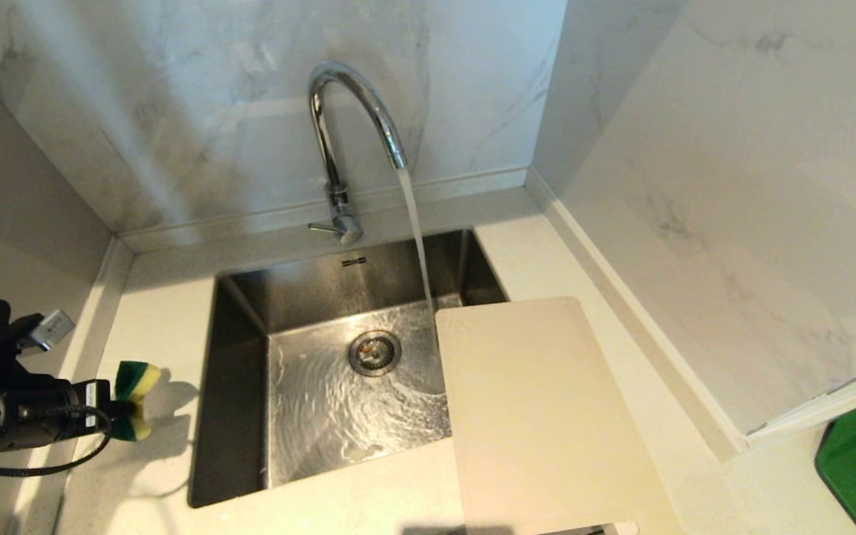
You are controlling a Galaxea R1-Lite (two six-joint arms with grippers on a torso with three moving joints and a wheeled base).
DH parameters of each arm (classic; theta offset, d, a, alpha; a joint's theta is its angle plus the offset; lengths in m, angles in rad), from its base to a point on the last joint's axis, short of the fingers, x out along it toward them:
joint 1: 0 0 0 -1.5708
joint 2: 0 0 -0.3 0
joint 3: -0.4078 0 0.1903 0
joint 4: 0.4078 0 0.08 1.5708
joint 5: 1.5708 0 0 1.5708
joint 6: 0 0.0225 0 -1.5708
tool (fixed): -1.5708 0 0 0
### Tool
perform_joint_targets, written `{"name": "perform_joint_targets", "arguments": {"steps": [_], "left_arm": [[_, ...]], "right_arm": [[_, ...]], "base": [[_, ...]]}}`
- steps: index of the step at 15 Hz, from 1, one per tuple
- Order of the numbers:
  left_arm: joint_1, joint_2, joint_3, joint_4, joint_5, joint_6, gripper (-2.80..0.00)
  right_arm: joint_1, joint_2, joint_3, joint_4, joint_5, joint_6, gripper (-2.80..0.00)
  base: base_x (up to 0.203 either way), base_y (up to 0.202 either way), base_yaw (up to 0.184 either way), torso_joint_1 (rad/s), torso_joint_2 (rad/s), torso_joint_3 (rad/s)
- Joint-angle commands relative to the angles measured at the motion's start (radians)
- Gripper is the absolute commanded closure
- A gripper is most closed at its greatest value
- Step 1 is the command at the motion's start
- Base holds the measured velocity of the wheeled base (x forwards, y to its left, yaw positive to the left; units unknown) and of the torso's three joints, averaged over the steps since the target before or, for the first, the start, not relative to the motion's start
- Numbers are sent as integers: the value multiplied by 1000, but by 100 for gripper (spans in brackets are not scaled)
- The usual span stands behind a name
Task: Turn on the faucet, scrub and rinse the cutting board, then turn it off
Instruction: Put down the cleaning cloth
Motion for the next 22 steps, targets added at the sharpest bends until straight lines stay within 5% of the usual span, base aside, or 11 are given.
{"name": "perform_joint_targets", "arguments": {"steps": [1,14,15,22], "left_arm": [[-9,22,-9,11,4,1,0],[-24,211,59,4,30,-1,0],[-25,203,60,4,31,-1,-280],[-24,16,80,29,32,1,-280]], "right_arm": [[0,0,0,0,-4,14,0],[0,1,0,-2,-9,23,0],[0,1,0,-2,-9,23,0],[0,0,0,-2,-9,21,0]], "base": [[0,0,0,0,0,0],[0,0,0,0,0,0],[0,0,0,0,0,0],[0,0,0,0,0,0]]}}
